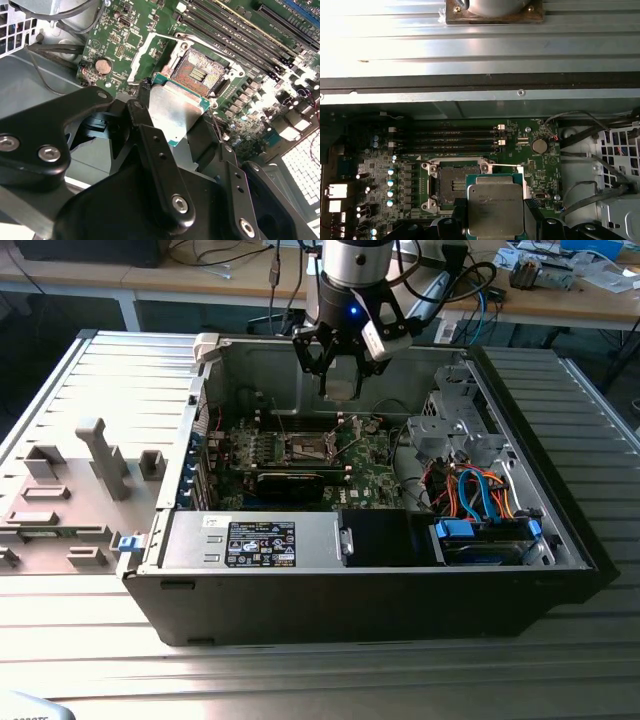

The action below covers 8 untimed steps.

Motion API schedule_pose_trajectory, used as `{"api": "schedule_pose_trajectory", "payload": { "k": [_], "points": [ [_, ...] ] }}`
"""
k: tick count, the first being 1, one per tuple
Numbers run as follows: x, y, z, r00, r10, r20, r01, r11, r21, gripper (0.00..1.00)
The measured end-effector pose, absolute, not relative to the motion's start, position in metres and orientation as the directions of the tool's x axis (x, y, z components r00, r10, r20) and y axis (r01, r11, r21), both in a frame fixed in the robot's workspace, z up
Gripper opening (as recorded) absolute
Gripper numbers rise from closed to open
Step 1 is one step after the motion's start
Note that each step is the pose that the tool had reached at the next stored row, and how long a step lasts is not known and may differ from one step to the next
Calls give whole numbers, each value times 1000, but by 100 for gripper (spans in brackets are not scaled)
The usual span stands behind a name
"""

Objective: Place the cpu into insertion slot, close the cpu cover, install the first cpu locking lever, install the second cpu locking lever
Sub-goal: 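Place the cpu into insertion slot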

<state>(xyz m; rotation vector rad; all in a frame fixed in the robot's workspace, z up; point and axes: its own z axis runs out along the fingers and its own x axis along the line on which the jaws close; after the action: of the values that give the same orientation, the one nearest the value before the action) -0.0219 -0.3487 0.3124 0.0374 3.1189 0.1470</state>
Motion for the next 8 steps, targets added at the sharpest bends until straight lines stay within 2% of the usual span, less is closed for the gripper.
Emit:
{"api": "schedule_pose_trajectory", "payload": {
  "k": [8],
  "points": [
    [-22,-349,311,-1000,25,-18,23,995,94,54]
  ]
}}
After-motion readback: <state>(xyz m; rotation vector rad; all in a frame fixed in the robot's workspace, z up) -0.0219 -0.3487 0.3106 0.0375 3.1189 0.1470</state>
